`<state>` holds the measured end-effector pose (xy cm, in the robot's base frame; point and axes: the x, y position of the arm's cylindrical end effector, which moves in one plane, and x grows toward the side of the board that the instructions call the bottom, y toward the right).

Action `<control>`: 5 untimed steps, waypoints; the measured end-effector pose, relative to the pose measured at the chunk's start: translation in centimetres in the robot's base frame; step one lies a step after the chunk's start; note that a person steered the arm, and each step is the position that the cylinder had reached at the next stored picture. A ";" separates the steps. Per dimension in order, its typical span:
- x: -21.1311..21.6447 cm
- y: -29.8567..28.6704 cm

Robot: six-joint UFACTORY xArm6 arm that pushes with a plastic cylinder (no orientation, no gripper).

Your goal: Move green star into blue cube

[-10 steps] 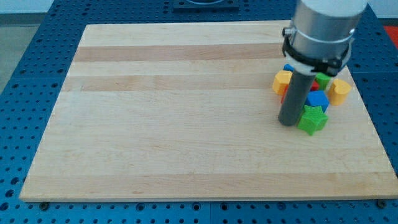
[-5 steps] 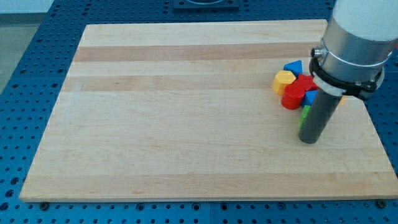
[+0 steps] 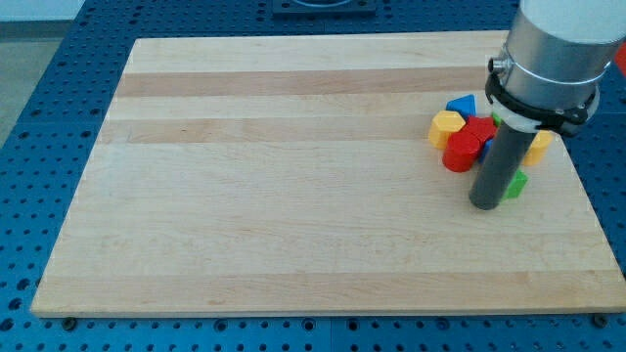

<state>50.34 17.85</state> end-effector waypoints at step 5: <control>-2.3 -5.7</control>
